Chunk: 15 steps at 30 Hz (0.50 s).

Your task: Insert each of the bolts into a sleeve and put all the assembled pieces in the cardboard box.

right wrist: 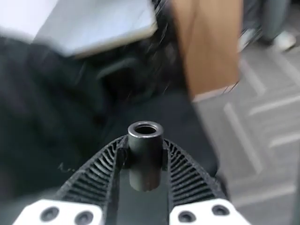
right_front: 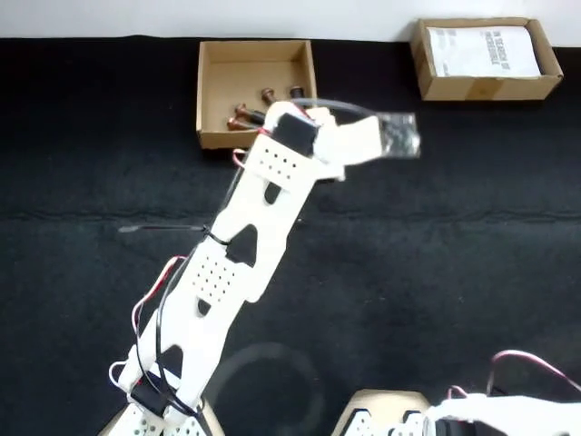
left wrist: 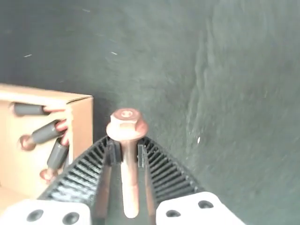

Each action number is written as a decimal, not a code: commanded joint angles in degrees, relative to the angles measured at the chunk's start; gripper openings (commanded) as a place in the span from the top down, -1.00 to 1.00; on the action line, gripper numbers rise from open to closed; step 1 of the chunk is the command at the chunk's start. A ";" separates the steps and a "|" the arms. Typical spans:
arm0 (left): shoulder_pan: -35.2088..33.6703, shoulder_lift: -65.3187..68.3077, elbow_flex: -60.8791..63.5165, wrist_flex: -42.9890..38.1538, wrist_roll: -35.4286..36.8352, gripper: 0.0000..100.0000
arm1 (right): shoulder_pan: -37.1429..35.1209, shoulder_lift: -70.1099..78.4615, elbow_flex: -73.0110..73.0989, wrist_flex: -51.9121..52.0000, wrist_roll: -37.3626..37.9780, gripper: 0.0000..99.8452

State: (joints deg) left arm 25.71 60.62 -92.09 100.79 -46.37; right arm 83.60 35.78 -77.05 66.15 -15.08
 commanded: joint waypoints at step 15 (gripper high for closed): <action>-6.90 -19.56 -2.07 0.53 42.02 0.98 | -35.56 -2.59 -23.96 34.95 -10.20 0.98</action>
State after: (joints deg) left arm 19.74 46.73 -92.09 100.97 -10.86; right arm 52.92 35.69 -94.55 100.26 -23.96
